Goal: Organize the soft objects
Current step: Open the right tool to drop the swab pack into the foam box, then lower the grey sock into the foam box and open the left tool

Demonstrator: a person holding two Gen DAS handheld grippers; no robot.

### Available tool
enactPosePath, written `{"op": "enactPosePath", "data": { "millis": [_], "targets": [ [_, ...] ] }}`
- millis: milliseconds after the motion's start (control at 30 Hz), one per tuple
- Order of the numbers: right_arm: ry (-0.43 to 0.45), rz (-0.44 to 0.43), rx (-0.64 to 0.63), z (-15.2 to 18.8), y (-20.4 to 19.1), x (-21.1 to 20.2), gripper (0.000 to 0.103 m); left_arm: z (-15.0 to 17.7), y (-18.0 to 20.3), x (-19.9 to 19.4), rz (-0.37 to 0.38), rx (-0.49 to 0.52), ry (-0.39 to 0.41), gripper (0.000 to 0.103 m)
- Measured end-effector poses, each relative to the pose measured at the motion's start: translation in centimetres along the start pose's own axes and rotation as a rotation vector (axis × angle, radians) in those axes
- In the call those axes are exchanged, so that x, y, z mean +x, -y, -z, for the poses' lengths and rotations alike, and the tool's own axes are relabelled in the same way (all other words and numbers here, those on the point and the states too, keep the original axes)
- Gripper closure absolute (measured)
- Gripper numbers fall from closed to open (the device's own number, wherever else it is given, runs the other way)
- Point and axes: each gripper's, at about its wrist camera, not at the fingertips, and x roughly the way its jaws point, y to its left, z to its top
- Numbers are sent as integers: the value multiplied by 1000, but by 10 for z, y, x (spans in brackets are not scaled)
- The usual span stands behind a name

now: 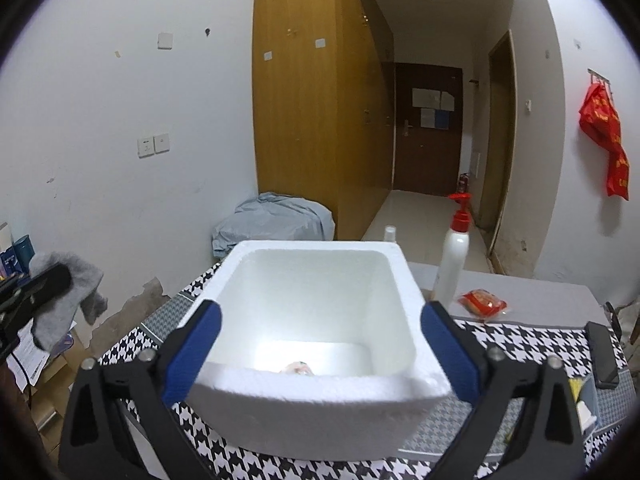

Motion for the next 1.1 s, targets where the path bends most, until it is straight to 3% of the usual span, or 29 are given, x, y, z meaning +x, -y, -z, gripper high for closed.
{"op": "enactPosePath", "data": {
  "millis": [667,1100],
  "targets": [
    [11,90,34,31,27,-60,0,-35,33,15,112,81,55,92],
    [11,165,89,52,57,-91,0,-40,68,43,180,98,12,92]
  ]
}}
